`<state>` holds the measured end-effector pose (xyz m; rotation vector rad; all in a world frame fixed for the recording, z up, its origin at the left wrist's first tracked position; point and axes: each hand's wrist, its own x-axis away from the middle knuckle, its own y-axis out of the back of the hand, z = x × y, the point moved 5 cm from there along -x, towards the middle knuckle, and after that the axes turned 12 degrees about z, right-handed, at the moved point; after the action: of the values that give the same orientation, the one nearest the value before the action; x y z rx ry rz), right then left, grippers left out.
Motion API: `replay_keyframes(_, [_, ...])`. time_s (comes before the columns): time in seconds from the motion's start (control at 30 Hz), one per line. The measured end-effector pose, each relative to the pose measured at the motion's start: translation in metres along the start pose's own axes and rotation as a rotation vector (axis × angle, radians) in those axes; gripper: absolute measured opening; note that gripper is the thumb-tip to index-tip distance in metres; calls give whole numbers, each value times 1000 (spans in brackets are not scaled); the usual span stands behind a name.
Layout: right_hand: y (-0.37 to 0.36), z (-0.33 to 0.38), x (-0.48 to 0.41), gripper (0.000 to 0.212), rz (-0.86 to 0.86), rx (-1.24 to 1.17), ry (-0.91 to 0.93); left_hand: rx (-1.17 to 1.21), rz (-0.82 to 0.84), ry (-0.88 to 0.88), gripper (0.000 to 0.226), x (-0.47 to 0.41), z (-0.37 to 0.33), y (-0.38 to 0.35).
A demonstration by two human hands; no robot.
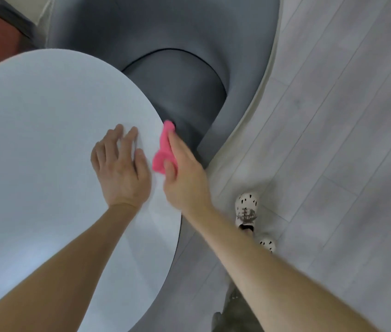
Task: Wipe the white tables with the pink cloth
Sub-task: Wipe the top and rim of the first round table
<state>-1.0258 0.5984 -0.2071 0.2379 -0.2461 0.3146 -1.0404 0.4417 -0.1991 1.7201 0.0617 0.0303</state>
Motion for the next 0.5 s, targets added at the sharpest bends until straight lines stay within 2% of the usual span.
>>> replay_keyframes(0.1, [14,15,-98,72,143,36,35,-1,0,-3,45,0,0,0])
replay_keyframes(0.17, [13,15,-114,67,179,12,33,9,-1,2,45,1,0,-1])
replay_keyframes(0.3, [16,0,-36,67,64,29,25,5,7,20,45,1,-4,1])
replay_keyframes(0.4, [18,-10,22,68,99,28,13,-9,19,25,45,1,-6,0])
replay_keyframes(0.5, [24,3,-13,76,154,50,-39,-1,25,24,45,1,-6,1])
